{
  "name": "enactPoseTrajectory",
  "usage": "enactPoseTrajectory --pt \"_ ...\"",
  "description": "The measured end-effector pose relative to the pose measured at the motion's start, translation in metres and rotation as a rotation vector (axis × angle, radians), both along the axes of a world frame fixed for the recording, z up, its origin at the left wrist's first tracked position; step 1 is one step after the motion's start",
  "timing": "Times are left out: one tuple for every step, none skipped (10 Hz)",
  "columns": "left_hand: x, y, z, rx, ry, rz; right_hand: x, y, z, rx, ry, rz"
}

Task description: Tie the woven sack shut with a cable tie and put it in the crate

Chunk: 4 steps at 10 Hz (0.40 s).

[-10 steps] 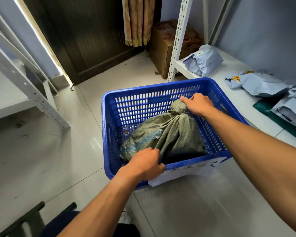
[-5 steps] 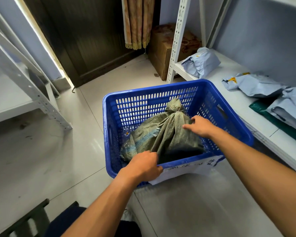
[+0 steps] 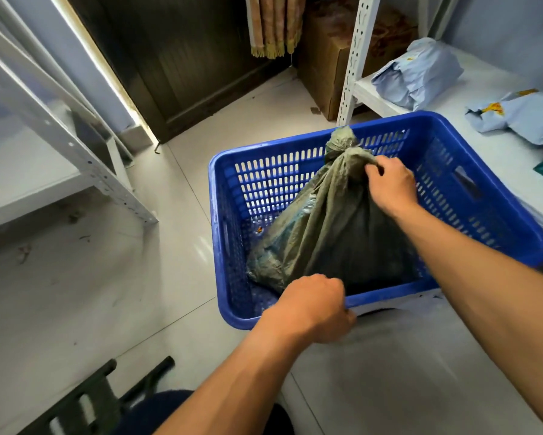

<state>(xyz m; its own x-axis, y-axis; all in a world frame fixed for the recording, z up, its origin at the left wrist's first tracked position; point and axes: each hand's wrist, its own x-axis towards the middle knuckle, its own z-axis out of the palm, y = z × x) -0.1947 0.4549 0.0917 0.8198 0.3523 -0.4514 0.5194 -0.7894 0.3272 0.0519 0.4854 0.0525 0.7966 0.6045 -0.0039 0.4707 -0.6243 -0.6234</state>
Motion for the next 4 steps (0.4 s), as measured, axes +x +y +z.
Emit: enactPoseTrajectory --pt "0.0 -0.001 0.0 0.023 0.032 0.013 0.003 -0.001 0.001 -0.146 0.15 0.044" --pt "-0.002 0.005 0.004 0.038 0.067 0.061 0.003 -0.014 0.006 -0.137 0.23 -0.004" --pt "-0.003 0.011 0.008 0.042 0.068 0.096 0.009 -0.036 0.016 -0.077 0.277 -0.061" --pt "-0.006 0.014 0.008 -0.012 0.035 0.128 0.006 -0.059 0.038 0.05 0.32 -0.077"
